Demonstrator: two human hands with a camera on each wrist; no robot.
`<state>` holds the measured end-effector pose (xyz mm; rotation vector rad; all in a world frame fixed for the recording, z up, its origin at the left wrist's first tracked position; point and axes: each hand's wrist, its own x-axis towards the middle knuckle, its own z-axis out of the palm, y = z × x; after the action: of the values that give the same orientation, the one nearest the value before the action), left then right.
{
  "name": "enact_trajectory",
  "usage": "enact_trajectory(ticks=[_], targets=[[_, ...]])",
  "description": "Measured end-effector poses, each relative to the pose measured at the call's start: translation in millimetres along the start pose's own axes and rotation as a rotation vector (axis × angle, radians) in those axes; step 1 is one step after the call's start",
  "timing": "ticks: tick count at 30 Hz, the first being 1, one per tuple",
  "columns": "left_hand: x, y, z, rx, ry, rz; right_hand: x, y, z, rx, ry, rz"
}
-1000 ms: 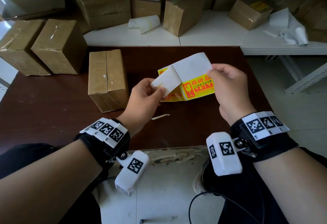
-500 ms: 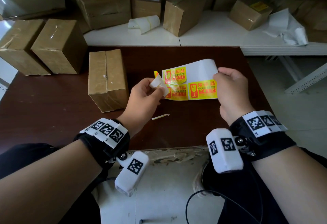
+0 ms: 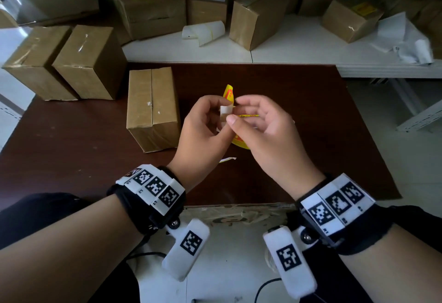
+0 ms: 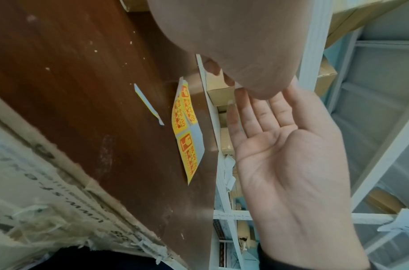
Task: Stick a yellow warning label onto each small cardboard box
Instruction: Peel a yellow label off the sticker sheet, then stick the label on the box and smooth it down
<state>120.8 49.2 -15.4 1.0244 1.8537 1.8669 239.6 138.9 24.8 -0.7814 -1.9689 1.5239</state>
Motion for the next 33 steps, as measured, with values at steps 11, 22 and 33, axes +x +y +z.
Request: enact_trajectory(ticks=[11, 22, 33], targets=[[4, 9, -11, 0.244, -0.075, 0.264, 18, -14, 10, 0.396, 0.064, 0.146], [16, 36, -49, 0.234, 0.168, 0.23, 15, -39, 13, 0.449, -0.131, 0.095], [-12, 60, -87, 0.122, 0.124, 0.164, -9, -55, 1, 0.302, -0.23, 0.089]])
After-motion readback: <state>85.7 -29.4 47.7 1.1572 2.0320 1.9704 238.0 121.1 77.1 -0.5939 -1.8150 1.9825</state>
